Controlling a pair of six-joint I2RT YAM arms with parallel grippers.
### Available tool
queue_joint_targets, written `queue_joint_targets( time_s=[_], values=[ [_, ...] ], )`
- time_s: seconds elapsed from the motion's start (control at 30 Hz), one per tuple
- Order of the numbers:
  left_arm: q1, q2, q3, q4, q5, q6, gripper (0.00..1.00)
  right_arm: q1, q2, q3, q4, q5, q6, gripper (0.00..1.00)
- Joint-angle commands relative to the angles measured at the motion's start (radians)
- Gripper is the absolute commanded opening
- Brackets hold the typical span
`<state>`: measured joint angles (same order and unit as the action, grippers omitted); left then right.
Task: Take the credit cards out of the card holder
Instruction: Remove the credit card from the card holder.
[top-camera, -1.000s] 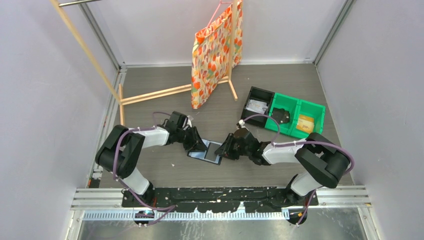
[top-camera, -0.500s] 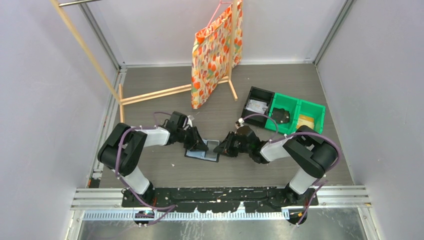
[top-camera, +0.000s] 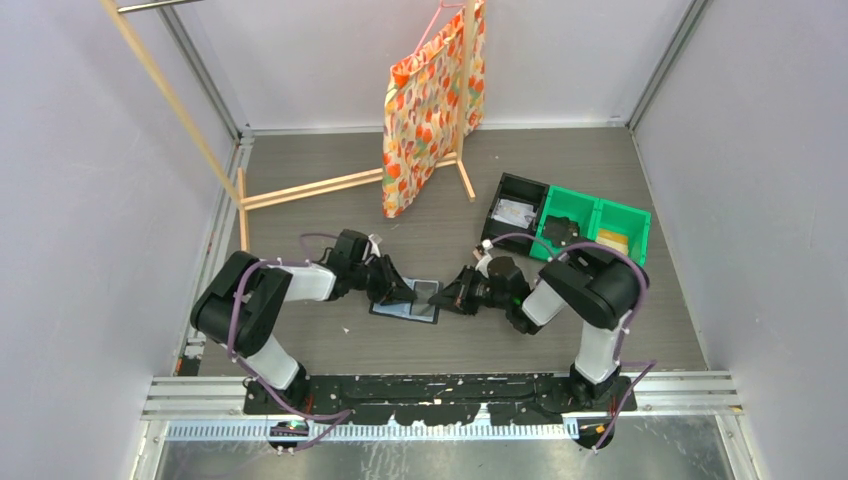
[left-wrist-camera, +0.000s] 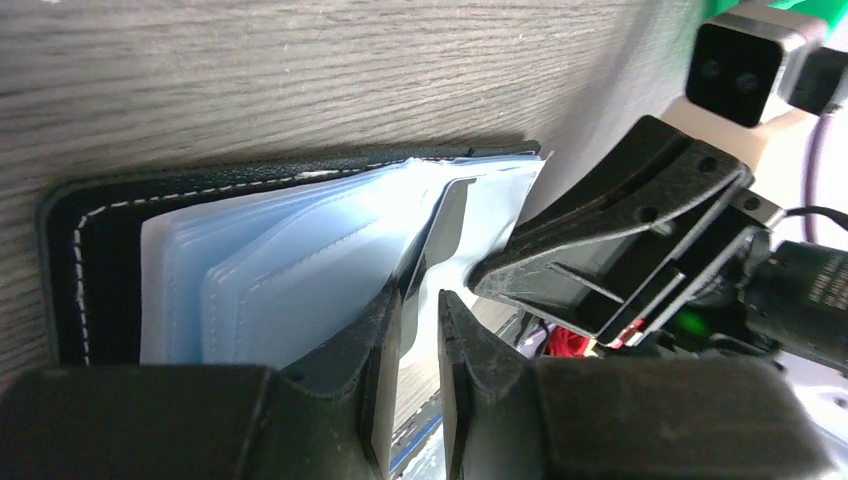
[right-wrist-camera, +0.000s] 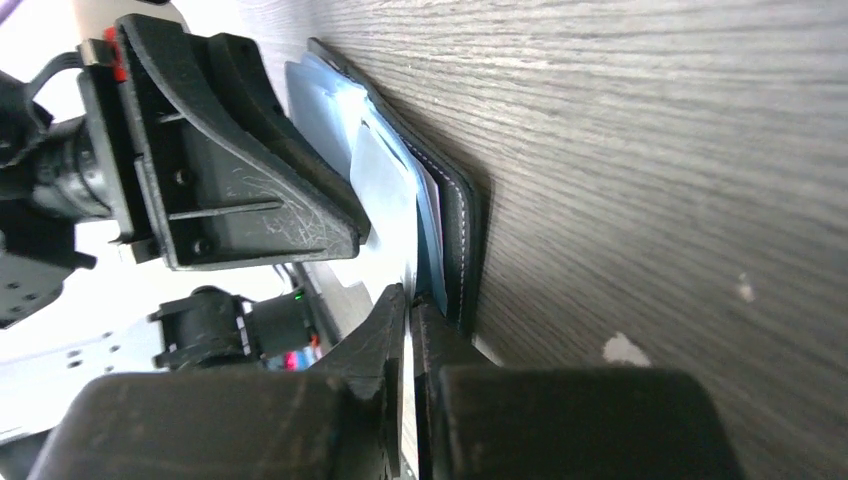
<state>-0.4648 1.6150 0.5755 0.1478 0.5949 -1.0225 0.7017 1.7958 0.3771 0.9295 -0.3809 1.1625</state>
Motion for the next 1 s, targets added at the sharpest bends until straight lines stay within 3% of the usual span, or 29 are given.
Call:
queue_joint_targets(
  time_s=[0.0, 0.17, 0.4, 0.97],
  values=[
    [-0.012, -0.001, -0.046, 0.158, 0.031, -0.072, 0.22, -0.026, 0.188, -0.042, 0.282, -0.084, 0.044, 0.07],
    [-0.012, -0.021, -0.075, 0.158, 0.012, -0.078, 0.22, -0.043, 0.339, -0.058, 0.5, -0.121, 0.119, 0.07],
    [-0.011, -0.009, -0.083, 0.165, 0.001, -0.076, 0.2, -0.042, 0.327, -0.062, 0.467, -0.131, 0.098, 0.24],
    [0.013, -0.021, -0.113, 0.176, -0.018, -0.091, 0.18, -0.072, 0.301, -0.148, 0.5, -0.067, 0.104, 0.28]
  ],
)
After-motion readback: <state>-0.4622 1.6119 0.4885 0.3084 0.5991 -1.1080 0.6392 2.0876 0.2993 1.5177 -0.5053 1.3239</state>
